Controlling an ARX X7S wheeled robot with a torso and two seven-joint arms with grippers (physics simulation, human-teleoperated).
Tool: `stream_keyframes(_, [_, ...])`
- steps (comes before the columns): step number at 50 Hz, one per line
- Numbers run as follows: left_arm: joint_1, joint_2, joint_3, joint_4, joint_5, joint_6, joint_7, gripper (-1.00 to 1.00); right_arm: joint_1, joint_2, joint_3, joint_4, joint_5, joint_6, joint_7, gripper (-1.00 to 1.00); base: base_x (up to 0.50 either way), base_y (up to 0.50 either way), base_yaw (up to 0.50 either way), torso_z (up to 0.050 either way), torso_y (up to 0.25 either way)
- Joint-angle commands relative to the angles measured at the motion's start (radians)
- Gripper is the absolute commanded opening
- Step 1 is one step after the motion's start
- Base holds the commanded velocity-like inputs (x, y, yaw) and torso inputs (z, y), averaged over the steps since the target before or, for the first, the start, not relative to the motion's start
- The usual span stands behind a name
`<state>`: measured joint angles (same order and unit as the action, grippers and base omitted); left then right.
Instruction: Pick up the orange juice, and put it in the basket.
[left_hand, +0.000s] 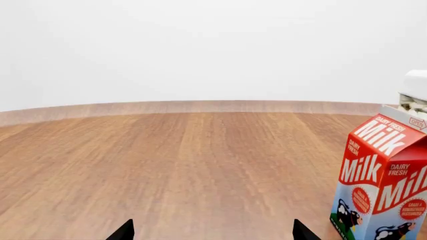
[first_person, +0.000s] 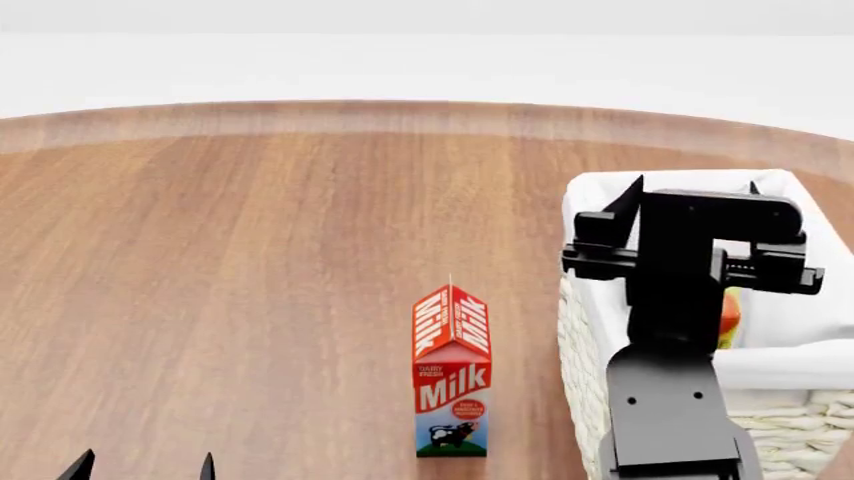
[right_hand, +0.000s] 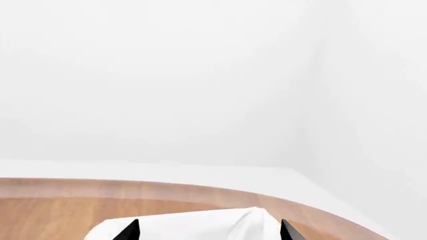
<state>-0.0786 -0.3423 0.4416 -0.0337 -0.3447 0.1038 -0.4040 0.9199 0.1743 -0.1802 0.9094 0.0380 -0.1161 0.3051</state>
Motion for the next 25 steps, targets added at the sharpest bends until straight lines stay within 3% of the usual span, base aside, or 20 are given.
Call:
stream_keyframes(1, [-0.001, -0.001, 0.002, 0.0, -0.001, 0.001, -0.001, 1.0, -0.098, 0.024, -0.002, -0.289, 0.015, 0.123, -0.027, 1.0, 0.0, 0.0, 0.0, 0.0, 0.0])
stream_keyframes(25, [-0.002, -0.004, 0.006, -0.001, -0.004, 0.002, -0.005, 1.0, -0.228, 0.068, -0.012, -0.734, 0.05, 0.305, -0.041, 1.0, 0.0, 0.0, 0.0, 0.0, 0.0])
